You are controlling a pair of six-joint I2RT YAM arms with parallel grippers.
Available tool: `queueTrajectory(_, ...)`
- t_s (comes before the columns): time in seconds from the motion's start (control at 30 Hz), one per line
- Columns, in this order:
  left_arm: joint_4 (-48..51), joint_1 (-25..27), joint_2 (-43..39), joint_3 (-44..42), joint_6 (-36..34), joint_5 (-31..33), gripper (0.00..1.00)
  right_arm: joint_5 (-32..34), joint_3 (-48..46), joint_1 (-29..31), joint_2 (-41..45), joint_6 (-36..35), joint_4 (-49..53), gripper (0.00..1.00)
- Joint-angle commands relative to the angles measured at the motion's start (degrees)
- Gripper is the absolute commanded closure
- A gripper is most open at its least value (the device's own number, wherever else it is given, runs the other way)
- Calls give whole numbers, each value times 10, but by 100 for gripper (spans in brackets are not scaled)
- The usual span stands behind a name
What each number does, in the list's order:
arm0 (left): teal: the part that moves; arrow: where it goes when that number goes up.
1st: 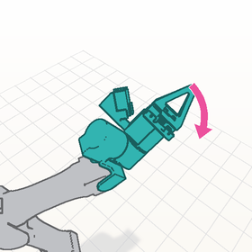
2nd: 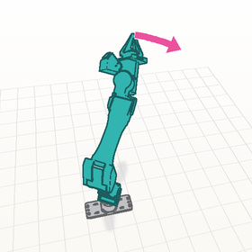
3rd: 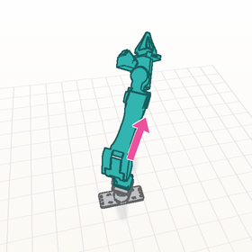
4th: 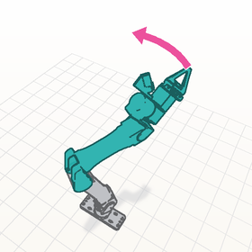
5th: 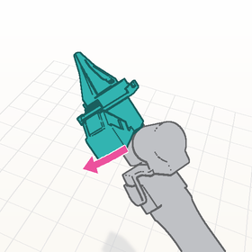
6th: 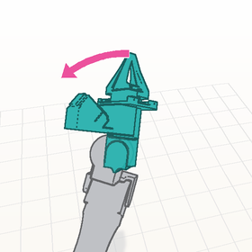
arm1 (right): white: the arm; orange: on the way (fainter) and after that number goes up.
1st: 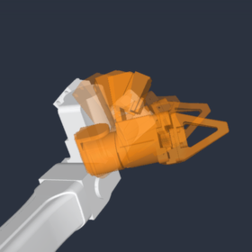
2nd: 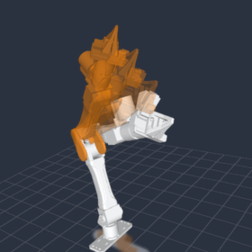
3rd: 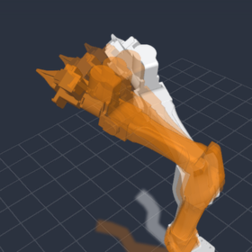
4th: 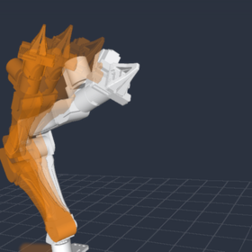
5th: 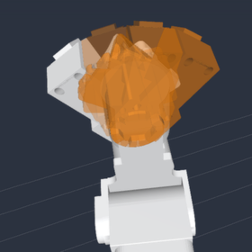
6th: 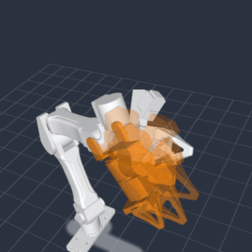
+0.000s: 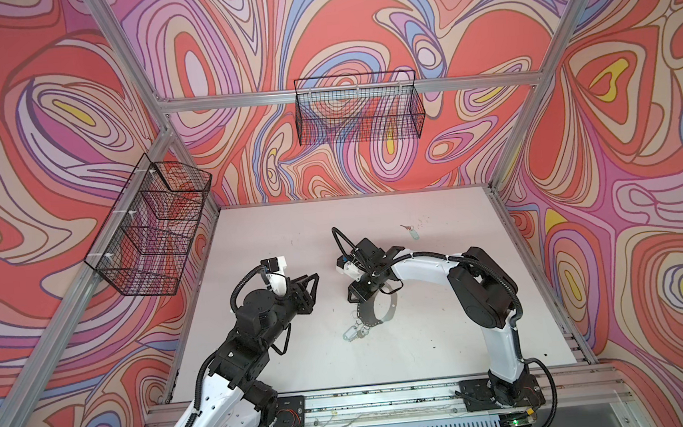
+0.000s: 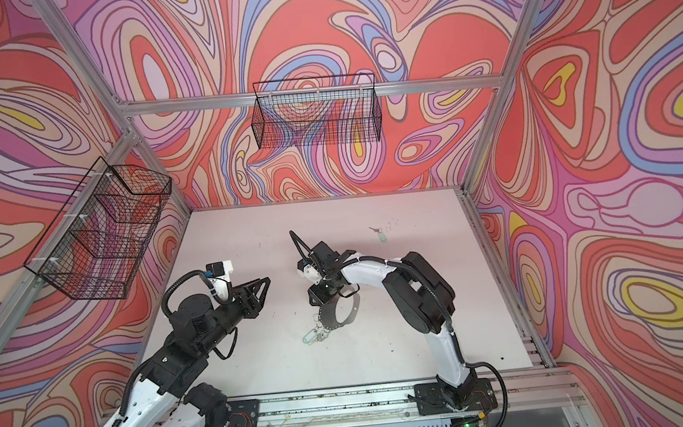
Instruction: Put the keys on the keyring
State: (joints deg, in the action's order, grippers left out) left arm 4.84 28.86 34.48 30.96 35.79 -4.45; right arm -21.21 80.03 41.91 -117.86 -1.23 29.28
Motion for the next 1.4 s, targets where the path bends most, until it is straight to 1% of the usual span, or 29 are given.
queueTrajectory(0.0,-14,-2,-4,-6,-2,4,61,-9,1,8,6,-14,17,62)
queueTrajectory(0.17,-17,-3,-2,-8,-1,5,61,-9,-11,9,27,-13,21,64)
queueTrajectory(0.23,-17,-2,-2,-7,-1,3,61,-8,-14,9,32,-14,23,68)
queueTrajectory(0.37,-17,-3,-5,-8,0,4,61,-2,-17,12,33,-16,27,70)
queueTrajectory(0.53,-16,-2,-7,-7,-1,5,61,21,-13,15,29,-19,35,68)
queueTrajectory(0.67,-15,-3,-10,-8,-2,6,61,41,-8,23,26,-24,40,67)
queueTrajectory(0.77,-15,-3,-11,-7,-1,6,61,53,-4,29,21,-29,47,72)
queueTrajectory(0.9,-13,-2,-11,-8,-2,6,61,52,-6,30,24,-30,46,77)
queueTrajectory(0.97,-14,-2,-11,-8,-3,8,61,41,-9,30,32,-32,42,77)
queueTrajectory(1.23,-18,-3,-10,-8,-2,7,61,55,-18,30,62,-24,55,79)
queueTrajectory(1.37,-16,-2,-10,-8,-1,6,61,49,-32,30,78,-20,59,81)
